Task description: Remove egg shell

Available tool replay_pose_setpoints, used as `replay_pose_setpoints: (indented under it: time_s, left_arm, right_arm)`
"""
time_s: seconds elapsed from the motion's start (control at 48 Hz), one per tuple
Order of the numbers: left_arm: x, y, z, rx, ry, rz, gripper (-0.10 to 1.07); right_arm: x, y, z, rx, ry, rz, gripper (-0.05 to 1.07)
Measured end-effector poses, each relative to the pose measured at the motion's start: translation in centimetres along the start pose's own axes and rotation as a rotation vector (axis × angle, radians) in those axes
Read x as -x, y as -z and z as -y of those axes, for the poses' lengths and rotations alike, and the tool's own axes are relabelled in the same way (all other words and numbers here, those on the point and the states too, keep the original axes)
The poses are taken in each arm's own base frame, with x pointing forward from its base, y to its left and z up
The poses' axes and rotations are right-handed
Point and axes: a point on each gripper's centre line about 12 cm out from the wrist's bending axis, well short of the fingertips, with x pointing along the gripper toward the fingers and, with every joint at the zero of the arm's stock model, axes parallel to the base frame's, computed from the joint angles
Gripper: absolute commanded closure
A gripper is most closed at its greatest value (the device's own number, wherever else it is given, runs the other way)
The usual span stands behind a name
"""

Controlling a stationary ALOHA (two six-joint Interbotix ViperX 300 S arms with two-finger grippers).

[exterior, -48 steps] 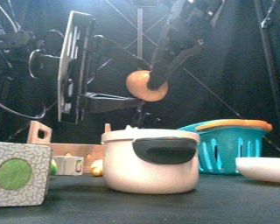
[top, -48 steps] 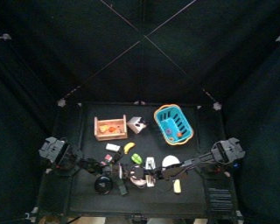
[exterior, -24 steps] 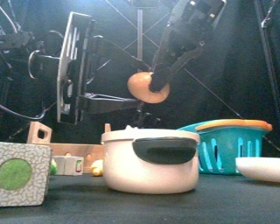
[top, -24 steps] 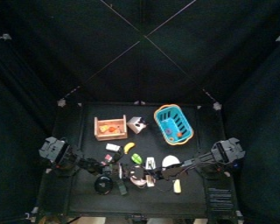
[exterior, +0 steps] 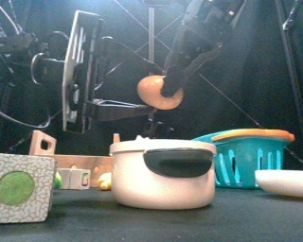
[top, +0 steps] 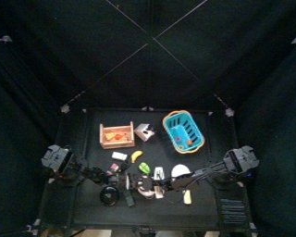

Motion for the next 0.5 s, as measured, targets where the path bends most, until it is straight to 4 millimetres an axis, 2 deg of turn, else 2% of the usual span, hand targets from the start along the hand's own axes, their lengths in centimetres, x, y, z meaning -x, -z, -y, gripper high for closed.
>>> replay_pose_setpoints:
  time_s: [0.25,0.5]
  left_arm:
    - [-0.07,0.01,0.04,0.001,0.001,0.001,0.37]
    - [-0.04,0.03,0.01,0.001,0.001,-0.001,0.38]
  right_arm:
    - [-0.04,-0.05,0.26,-0.005,0.004,-0.001,0.42]
    - [-0.04,-0.04,0.24,-0.008,0.003,-0.002,0.42]
